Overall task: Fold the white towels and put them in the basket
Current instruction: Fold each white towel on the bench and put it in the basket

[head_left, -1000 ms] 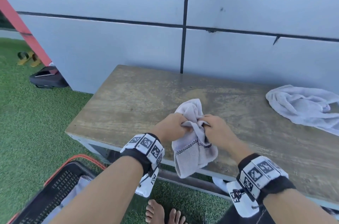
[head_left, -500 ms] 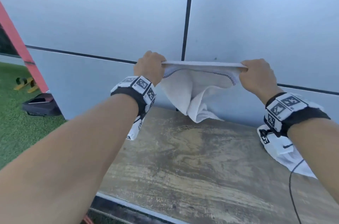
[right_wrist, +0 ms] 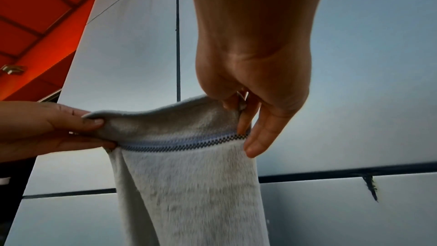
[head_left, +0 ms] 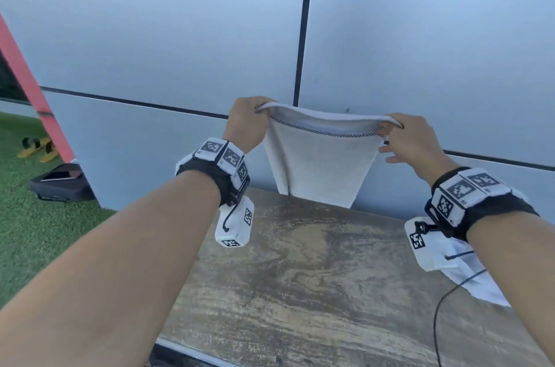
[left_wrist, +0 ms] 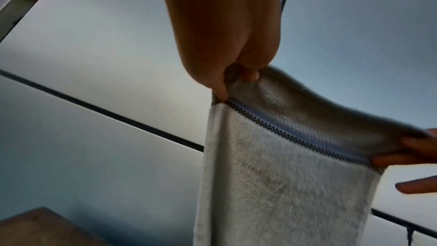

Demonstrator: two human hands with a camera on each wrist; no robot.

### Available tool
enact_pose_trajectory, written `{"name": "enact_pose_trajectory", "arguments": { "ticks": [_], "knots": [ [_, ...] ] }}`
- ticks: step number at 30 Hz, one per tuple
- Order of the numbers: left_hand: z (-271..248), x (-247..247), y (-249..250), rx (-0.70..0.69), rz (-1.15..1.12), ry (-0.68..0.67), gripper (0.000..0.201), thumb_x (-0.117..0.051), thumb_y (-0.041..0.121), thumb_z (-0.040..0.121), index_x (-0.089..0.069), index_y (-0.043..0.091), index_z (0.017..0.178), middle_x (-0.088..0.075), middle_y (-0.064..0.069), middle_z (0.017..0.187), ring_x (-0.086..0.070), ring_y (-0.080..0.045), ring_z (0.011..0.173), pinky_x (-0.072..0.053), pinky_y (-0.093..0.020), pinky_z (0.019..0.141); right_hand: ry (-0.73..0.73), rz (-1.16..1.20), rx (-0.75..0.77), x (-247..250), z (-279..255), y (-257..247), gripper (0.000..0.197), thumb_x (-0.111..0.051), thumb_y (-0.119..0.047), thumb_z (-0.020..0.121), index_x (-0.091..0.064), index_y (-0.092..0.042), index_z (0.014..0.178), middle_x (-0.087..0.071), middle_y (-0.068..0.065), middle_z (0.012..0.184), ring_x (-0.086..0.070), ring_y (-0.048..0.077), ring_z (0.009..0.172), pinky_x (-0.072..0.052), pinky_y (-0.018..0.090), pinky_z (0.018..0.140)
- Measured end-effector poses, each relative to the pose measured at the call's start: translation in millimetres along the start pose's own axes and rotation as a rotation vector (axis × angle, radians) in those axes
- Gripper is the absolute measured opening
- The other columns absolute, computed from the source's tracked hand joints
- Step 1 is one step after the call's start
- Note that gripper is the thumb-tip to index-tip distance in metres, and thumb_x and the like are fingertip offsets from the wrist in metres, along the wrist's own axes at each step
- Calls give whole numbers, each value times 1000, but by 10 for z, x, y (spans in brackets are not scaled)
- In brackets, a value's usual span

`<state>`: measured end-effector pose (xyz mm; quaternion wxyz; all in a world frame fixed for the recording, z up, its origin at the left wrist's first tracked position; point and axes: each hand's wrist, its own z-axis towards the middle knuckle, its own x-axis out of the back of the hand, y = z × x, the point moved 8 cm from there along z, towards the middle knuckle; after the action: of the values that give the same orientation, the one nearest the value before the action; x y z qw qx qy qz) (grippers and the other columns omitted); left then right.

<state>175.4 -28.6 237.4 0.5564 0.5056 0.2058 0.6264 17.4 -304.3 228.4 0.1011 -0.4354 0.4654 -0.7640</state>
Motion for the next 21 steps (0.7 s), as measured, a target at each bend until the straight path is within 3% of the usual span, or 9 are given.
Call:
{"name": "enact_pose_trajectory", "arguments": {
  "ticks": [3,5,8,12,15,17,19,21],
  "knots": [
    [-45,4,10,-75,67,-38,29,-49,3,97,-75,14,101,-61,0,72,-45,-8,55,-34,-12,49,23,-33,90,14,-68,4,30,-39,-11,100,-67,-18,104,-64,19,105,-66,40,98,-60,54,78],
    [-80,-54,-93,-66,139,-122,24,-50,4,99,-74,7,100,-53,-4,67,-36,-10,51,-27,-12,44,-19,-37,92,-53,-99,89,29,-38,-10,101,-66,-15,107,-61,21,97,-62,42,89,-57,60,81],
    [-146,-107,-174,-59,208,-192,22,-52,7,99,-73,3,100,-50,-3,63,-33,-11,50,-25,-12,42,-69,-53,77,-162,-141,235,27,-39,-14,104,-64,-10,113,-53,11,84,-49,29,75,-54,64,84],
    [-177,-116,-134,-83,195,-173,22,-51,7,99,-73,4,99,-48,1,60,-34,-9,49,-27,-10,42,10,-51,108,-191,-175,403,34,-38,-20,104,-61,-25,128,-57,-7,84,-56,16,72,-58,51,83],
    [-223,-161,-152,-78,218,-222,22,-52,9,100,-74,10,98,-54,-3,65,-36,-8,49,-27,-11,43,74,-58,126,-170,-239,491,37,-36,-18,104,-60,-28,131,-61,-4,88,-55,14,68,-49,32,63],
    [-267,-177,-139,-82,203,-232,22,-52,9,100,-74,12,99,-54,-3,65,-34,-3,45,-26,-12,43,109,-30,124,-139,-270,545,39,-36,-20,105,-55,-28,138,-64,1,102,-58,17,77,-49,33,72],
    [-277,-152,-43,-102,142,-192,23,-52,10,100,-74,13,101,-51,-1,63,-33,-2,40,-26,-13,43,132,61,144,-93,-300,545,41,-38,-22,106,-49,-32,143,-63,3,113,-58,20,87,-54,46,90],
    [-255,-116,119,-165,72,-125,24,-51,10,100,-74,12,103,-56,-4,70,-36,-2,45,-30,-16,46,168,155,197,-8,-356,492,43,-39,-21,106,-46,-37,146,-60,7,117,-56,23,92,-52,51,96]
  ]
}}
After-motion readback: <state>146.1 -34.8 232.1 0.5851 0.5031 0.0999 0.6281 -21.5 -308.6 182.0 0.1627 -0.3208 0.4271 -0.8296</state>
